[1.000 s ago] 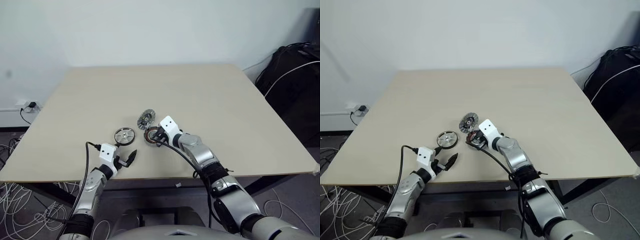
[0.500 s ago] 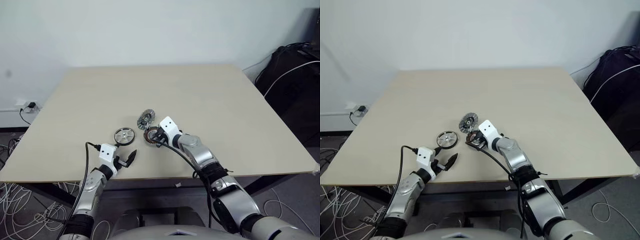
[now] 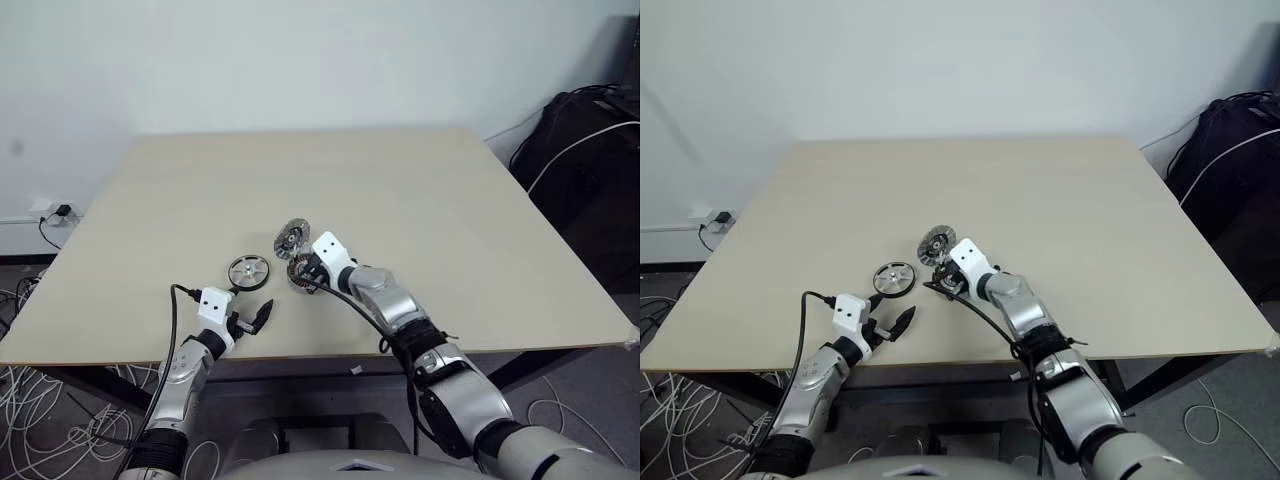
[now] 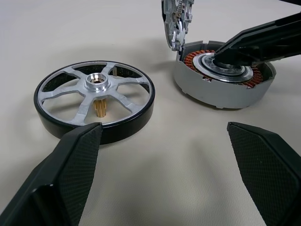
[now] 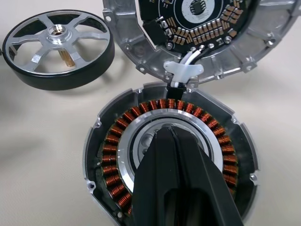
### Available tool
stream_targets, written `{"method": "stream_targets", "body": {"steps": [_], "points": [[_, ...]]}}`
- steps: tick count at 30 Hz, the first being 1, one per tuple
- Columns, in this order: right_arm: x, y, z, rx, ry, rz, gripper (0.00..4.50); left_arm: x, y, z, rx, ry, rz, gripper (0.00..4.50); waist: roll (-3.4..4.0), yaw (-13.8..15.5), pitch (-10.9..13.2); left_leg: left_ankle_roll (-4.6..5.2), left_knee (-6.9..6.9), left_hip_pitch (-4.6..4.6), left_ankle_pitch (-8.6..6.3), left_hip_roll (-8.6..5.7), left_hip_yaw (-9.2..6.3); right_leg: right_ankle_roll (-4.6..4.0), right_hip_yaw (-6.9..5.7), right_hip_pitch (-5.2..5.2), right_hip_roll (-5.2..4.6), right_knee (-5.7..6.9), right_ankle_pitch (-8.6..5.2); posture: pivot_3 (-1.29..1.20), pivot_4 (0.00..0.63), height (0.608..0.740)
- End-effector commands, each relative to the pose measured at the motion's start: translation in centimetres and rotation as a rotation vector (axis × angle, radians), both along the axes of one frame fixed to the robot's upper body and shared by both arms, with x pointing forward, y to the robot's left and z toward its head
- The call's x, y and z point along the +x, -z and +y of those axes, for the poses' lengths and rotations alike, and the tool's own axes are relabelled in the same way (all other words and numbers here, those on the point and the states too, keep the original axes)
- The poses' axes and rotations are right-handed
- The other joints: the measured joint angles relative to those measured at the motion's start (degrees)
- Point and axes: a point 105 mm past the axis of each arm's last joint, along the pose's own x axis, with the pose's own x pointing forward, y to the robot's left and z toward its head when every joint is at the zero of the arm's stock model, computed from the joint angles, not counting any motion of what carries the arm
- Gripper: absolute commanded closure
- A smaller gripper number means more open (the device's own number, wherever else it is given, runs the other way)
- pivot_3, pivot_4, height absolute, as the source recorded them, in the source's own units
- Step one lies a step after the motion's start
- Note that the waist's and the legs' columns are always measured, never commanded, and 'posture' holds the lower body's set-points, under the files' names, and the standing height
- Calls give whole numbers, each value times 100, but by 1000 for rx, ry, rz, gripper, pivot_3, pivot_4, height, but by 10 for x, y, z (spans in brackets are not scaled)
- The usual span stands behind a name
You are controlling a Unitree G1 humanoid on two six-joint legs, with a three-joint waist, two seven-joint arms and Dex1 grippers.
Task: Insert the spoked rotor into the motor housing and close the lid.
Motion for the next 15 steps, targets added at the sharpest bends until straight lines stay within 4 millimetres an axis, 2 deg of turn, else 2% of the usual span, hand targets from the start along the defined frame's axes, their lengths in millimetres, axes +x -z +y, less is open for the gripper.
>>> {"method": "stream_targets", "body": {"steps": [1, 5, 9, 12, 15], "points": [[11, -21, 8, 29, -16, -71, 4477, 6, -16, -1, -12, 1, -64, 0, 0, -3, 0, 0, 0, 0, 0, 0, 0, 0, 0, 0, 0, 0, 0, 0, 0, 740], [13, -29, 14, 50, -31, -99, 4477, 6, -16, -1, -17, 1, -61, 0, 1, -12, 0, 0, 0, 0, 0, 0, 0, 0, 0, 0, 0, 1, 0, 0, 0, 740], [16, -46, 17, 100, -37, -137, 4477, 6, -15, -1, -19, 0, -59, 0, 1, -9, 0, 0, 0, 0, 0, 0, -1, 0, 0, 0, 0, 2, 0, 0, 0, 740], [16, -60, 12, 132, -33, -167, 4477, 6, -14, -1, -19, -3, -58, 0, 1, -5, 0, 0, 0, 0, 0, 0, -2, 0, 0, 0, 0, 1, 0, 0, 0, 740], [14, -62, 5, 135, -24, -170, 4477, 6, -14, -1, -19, -4, -57, 0, 0, 1, 0, 0, 0, 0, 0, 0, -3, 0, -1, 0, 0, 1, 0, 0, 0, 740]]}}
